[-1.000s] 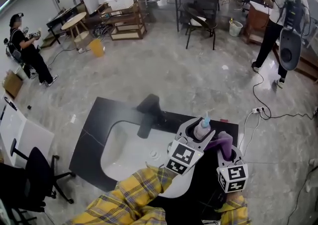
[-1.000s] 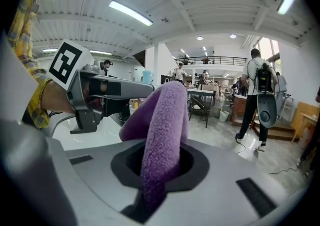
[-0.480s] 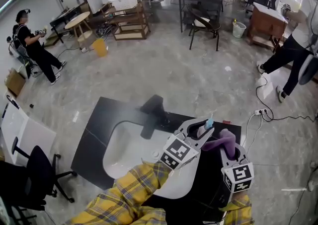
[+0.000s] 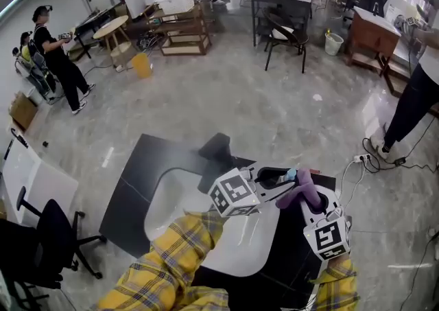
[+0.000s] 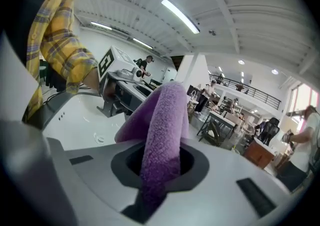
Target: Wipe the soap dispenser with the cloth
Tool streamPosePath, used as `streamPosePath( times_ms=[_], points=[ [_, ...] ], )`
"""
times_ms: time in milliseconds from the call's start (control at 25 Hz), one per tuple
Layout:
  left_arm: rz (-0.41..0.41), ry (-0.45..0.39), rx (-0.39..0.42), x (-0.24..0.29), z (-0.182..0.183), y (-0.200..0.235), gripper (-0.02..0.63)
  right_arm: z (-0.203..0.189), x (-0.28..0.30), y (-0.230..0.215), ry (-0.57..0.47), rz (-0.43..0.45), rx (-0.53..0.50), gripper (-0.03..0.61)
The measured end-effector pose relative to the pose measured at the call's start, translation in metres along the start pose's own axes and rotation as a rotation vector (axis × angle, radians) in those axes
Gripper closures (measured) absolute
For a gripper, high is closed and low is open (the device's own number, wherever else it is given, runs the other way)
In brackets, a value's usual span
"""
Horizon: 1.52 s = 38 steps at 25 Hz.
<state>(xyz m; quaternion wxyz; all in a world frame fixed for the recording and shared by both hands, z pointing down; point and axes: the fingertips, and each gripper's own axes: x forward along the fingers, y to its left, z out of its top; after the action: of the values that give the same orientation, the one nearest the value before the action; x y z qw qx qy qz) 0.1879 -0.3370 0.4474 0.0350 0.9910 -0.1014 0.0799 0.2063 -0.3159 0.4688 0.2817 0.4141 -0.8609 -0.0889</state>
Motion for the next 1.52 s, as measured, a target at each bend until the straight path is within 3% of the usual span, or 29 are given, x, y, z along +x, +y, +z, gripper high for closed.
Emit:
streamPosePath(
  times_ms=[240,440,1520],
  points=[
    [-0.046,0.001,-0.058,0.000,-0.003,0.006,0.511,0.005,0.017,0.000,-0.067,0.028,0.020,0.541],
    [-0.045,0.005,-0.055,-0.002,-0.003,0.007,0.511,-0.002,0.024,-0.001,-0.078,0.053,0.066,0.541],
    [-0.037,-0.035,-0.088,-0.005,-0.003,0.012,0.509,-0.059,0.058,0.024,0.087,0.113,0.086,0.541]
  ],
)
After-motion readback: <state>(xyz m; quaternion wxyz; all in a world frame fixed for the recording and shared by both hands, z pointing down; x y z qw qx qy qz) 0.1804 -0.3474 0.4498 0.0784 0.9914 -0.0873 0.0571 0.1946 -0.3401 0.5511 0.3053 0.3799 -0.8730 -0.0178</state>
